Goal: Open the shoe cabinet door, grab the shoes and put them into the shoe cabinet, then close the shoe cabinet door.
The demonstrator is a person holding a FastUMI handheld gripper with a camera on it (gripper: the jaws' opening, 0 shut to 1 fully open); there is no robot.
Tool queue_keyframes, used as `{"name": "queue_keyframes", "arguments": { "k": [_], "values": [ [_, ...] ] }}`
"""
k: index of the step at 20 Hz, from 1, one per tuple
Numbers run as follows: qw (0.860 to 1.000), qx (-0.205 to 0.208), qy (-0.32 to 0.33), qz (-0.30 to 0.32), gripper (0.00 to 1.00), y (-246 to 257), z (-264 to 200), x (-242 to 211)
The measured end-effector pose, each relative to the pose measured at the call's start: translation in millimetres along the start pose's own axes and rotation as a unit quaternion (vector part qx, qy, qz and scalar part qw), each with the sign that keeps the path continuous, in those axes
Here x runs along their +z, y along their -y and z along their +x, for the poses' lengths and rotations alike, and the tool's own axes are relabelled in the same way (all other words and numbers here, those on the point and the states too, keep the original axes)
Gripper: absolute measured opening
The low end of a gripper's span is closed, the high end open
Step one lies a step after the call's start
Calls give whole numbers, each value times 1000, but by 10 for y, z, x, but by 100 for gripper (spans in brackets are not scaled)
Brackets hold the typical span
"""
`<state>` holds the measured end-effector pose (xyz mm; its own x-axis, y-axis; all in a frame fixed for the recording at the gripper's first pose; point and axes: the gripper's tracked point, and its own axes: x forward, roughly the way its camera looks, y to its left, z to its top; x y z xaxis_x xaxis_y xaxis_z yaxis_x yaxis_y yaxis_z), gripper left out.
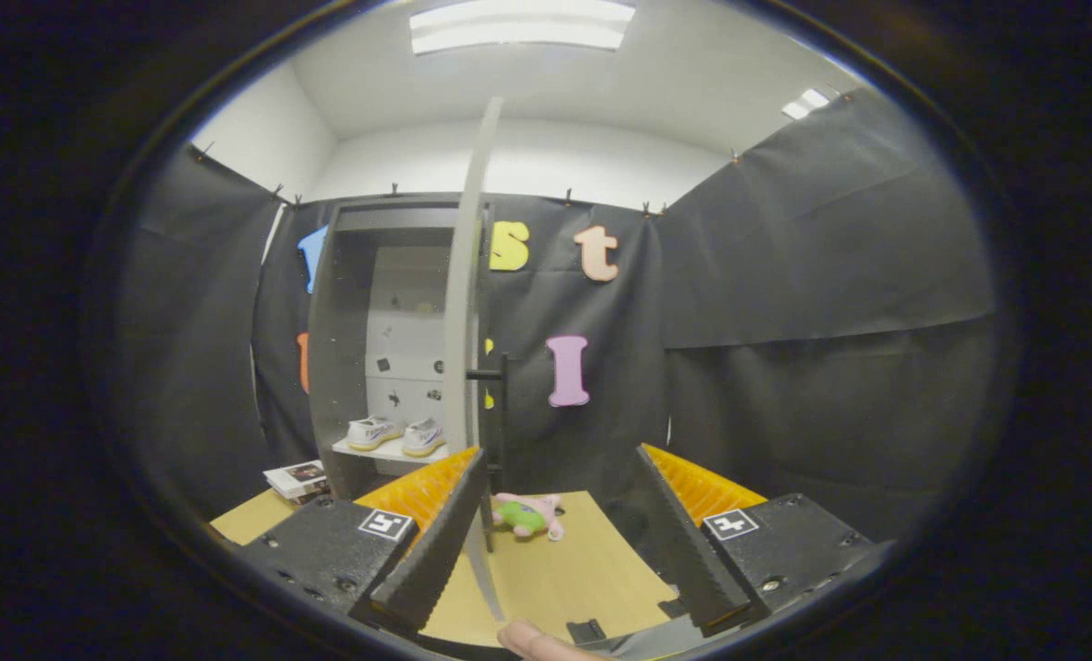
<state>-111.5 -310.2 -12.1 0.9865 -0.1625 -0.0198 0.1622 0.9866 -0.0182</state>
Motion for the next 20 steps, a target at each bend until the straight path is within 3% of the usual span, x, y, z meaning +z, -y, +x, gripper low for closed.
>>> {"name": "queue_keyframes", "arguments": {
  "k": [4, 7, 10, 20],
  "values": [
    [1000, 1, -14, -8, 100, 371, 329, -54],
    [999, 30, -30, -21, 100, 386, 596, -155],
    [999, 23, -23, -28, 100, 431, 919, -127],
    [998, 34, -51, -27, 100, -31, 1328, -201]
  ]
}}
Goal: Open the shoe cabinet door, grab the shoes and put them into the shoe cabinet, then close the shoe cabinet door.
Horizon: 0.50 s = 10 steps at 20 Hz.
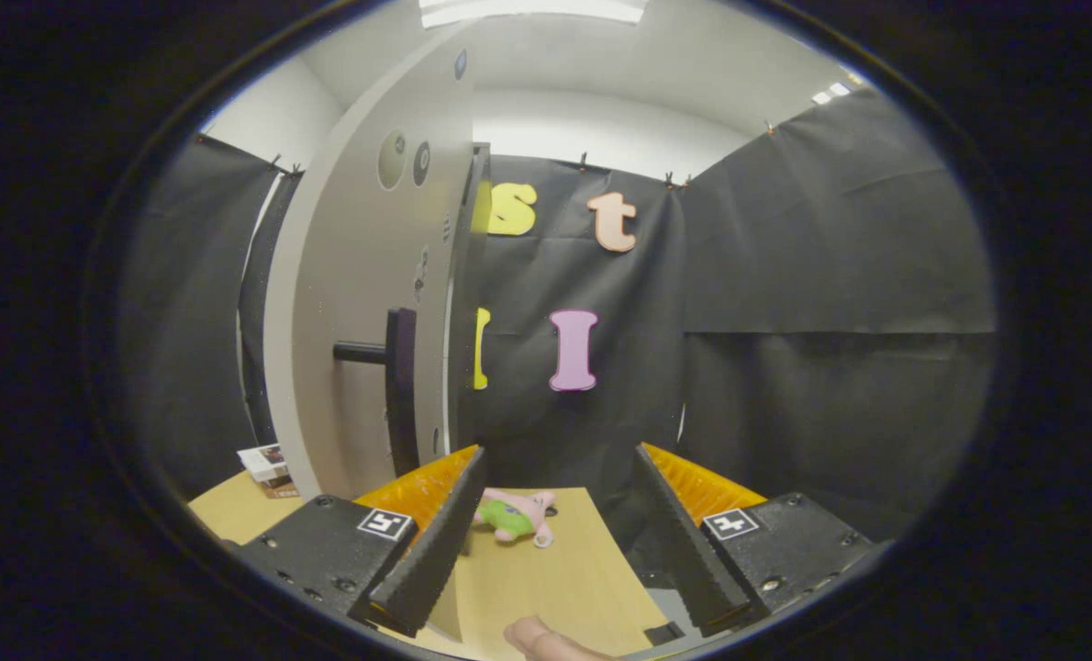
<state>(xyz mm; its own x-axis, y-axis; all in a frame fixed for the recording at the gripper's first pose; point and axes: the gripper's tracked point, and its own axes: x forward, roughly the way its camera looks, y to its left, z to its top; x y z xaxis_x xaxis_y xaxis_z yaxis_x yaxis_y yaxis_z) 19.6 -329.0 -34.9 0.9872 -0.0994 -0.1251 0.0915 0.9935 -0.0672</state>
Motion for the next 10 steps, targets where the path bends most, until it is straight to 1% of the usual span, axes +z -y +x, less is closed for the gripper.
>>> {"name": "queue_keyframes", "arguments": {
  "k": [2, 3, 4, 7, 9, 10],
  "values": [
    [1000, -1, 10, 13, 96, -44, -30, 36],
    [1000, -3, 13, 19, 96, -98, -34, 29],
    [1000, -11, 20, 18, 95, -98, -53, 39],
    [999, -39, 21, -7, 94, -148, -102, 48],
    [999, -46, 20, -9, 94, -244, -144, 51],
    [999, -43, 24, -10, 93, -321, -170, 61]
  ]
}}
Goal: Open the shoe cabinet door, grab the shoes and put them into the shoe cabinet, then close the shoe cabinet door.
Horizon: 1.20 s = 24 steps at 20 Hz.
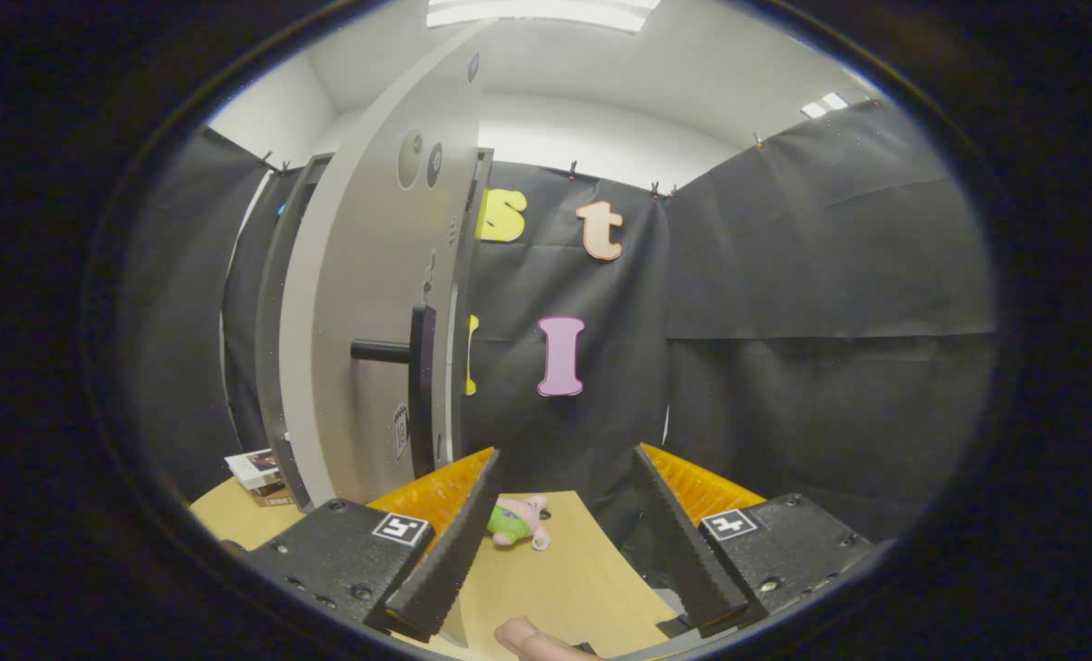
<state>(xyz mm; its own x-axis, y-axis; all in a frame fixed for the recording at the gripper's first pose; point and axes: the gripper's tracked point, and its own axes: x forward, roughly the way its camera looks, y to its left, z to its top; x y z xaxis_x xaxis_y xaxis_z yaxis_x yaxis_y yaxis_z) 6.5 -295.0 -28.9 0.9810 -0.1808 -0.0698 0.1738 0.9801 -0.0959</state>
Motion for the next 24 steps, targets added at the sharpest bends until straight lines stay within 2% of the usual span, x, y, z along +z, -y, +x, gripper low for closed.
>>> {"name": "queue_keyframes", "arguments": {
  "k": [13, 19, 24],
  "values": [
    [999, 32, 19, 1, 93, -1282, -218, 15],
    [998, 65, 4, 2, 94, -1930, -32, -9],
    [996, 85, -23, -23, 95, -2526, 219, -102]
  ]
}}
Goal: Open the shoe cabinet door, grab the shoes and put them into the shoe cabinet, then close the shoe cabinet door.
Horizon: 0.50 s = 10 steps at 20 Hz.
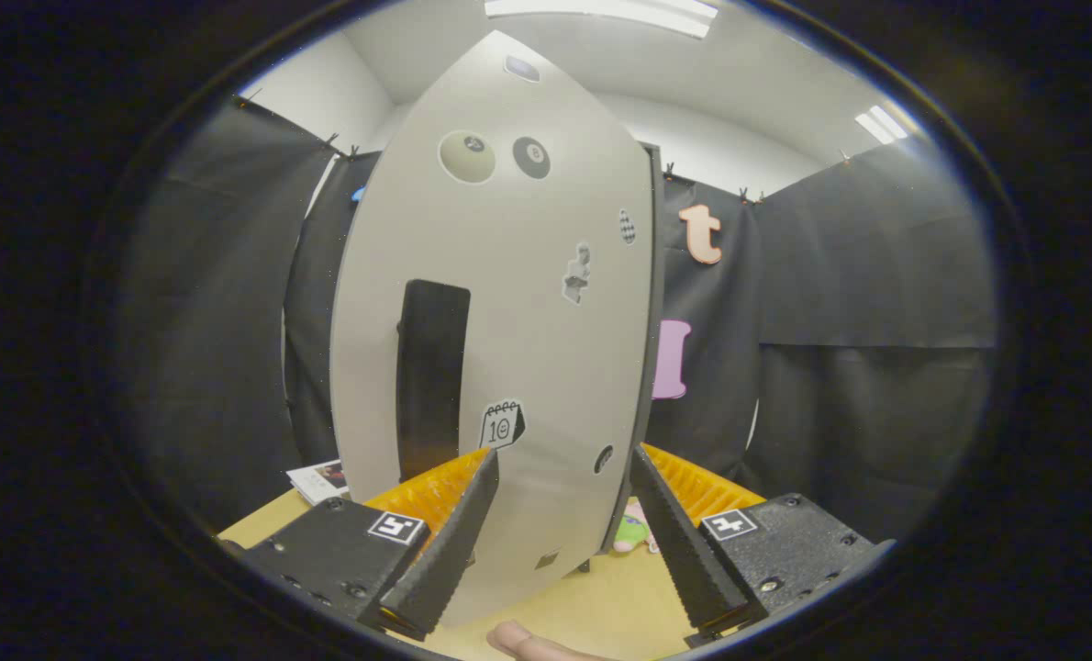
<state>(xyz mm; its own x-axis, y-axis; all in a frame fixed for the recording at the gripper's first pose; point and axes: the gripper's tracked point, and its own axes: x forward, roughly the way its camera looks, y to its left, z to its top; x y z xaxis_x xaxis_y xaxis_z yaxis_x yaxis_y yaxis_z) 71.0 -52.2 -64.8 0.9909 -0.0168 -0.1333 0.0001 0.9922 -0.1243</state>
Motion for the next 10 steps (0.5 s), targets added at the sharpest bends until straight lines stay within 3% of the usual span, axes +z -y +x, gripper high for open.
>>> {"name": "queue_keyframes", "arguments": {
  "k": [5, 10],
  "values": [
    [1000, 14, -12, 2, 95, -443, 310, 5],
    [1000, -11, 4, 26, 95, -505, 558, 22]
  ]
}}
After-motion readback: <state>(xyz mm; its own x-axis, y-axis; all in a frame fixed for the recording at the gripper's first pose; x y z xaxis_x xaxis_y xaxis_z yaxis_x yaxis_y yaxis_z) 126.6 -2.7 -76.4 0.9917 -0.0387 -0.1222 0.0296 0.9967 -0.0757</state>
